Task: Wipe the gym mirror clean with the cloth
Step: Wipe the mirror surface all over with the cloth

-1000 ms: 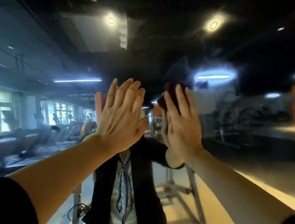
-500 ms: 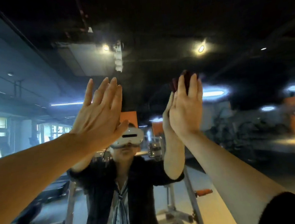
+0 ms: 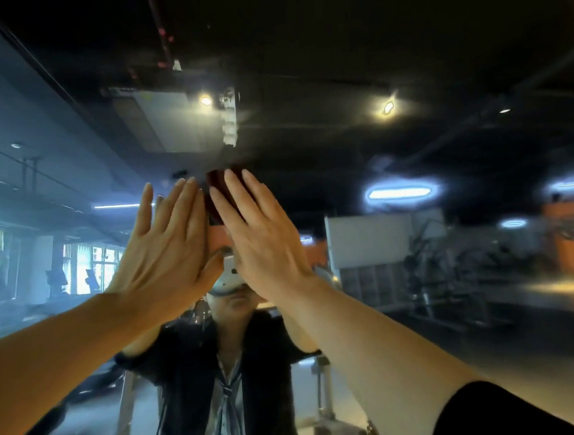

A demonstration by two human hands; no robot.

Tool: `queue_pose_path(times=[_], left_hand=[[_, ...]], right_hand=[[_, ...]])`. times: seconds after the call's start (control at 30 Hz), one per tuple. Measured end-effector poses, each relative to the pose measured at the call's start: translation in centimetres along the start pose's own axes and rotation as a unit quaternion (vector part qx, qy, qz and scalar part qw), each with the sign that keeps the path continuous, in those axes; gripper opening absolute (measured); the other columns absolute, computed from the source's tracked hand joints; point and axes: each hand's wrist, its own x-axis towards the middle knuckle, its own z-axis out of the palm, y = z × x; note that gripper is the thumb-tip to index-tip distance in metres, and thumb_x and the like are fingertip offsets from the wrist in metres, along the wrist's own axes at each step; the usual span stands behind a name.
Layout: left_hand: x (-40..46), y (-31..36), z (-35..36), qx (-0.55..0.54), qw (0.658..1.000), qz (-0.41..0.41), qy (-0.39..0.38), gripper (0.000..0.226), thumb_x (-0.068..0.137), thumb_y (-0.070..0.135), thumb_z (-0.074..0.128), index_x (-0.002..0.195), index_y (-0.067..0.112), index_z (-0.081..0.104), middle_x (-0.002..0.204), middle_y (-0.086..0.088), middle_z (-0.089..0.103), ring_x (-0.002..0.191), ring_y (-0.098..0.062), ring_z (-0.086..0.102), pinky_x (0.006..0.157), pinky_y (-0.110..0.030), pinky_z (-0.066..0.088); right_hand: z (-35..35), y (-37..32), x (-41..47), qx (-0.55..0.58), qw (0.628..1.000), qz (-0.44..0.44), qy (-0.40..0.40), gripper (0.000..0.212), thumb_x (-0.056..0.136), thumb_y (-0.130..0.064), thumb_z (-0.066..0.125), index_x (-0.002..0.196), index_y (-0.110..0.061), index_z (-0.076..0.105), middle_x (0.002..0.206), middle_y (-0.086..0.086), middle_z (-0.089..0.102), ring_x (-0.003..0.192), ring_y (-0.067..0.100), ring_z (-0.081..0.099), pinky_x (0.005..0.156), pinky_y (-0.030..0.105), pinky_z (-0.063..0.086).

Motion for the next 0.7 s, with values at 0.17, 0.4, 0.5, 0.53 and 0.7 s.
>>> queue_pose_path(times=[0.17, 0.4, 0.5, 0.53, 0.7], left_hand=[[1.4, 2.8, 0.3, 0.019, 0.997, 0.069, -0.002, 0.079, 0.092, 0.049, 0.029, 0.145, -0.009, 0.041, 0.153, -0.030, 0.035, 0.144, -0.044, 0.033, 0.117, -0.066, 0.018], [4.3, 8.5, 0.3, -0.001, 0.995, 0.095, 0.007, 0.081, 0.084, 0.049, 0.034, 0.142, -0.007, 0.046, 0.150, -0.025, 0.043, 0.142, -0.040, 0.037, 0.116, -0.064, 0.023], [4.5, 8.9, 0.4, 0.005, 0.995, 0.098, -0.003, 0.081, 0.085, 0.050, 0.036, 0.142, -0.007, 0.046, 0.150, -0.025, 0.043, 0.141, -0.040, 0.038, 0.117, -0.064, 0.022], [4.5, 9.0, 0.5, 0.009, 0.995, 0.097, -0.006, 0.082, 0.085, 0.051, 0.036, 0.143, -0.007, 0.045, 0.150, -0.026, 0.043, 0.141, -0.041, 0.039, 0.117, -0.063, 0.021], [5.1, 8.1, 0.5, 0.026, 0.996, 0.080, -0.013, 0.088, 0.084, 0.058, 0.036, 0.142, -0.008, 0.045, 0.147, -0.028, 0.045, 0.138, -0.043, 0.042, 0.117, -0.064, 0.019]], right_hand=[[-0.8, 8.0, -5.4, -0.057, 0.985, 0.137, 0.084, 0.057, 0.094, -0.022, 0.060, 0.149, -0.014, 0.046, 0.159, 0.011, 0.037, 0.150, 0.030, 0.027, 0.122, 0.048, 0.023], [0.5, 8.4, -9.8, 0.026, 0.996, 0.033, 0.080, 0.059, 0.097, -0.018, 0.060, 0.152, -0.014, 0.039, 0.163, 0.008, 0.029, 0.153, 0.027, 0.020, 0.119, 0.048, 0.033], [0.0, 12.0, -11.9, 0.015, 0.993, 0.037, 0.108, 0.047, 0.102, -0.021, 0.052, 0.147, -0.011, 0.046, 0.157, 0.012, 0.039, 0.148, 0.030, 0.031, 0.113, 0.051, 0.042], [-0.3, 13.4, -12.1, 0.018, 0.984, 0.111, 0.138, 0.044, 0.106, -0.026, 0.041, 0.146, -0.008, 0.047, 0.156, 0.014, 0.040, 0.146, 0.032, 0.032, 0.113, 0.052, 0.041], [-1.4, 17.2, -8.4, 0.024, 0.935, 0.329, 0.132, 0.054, 0.102, -0.024, 0.033, 0.150, -0.001, 0.039, 0.158, 0.023, 0.030, 0.148, 0.039, 0.025, 0.121, 0.048, 0.026]])
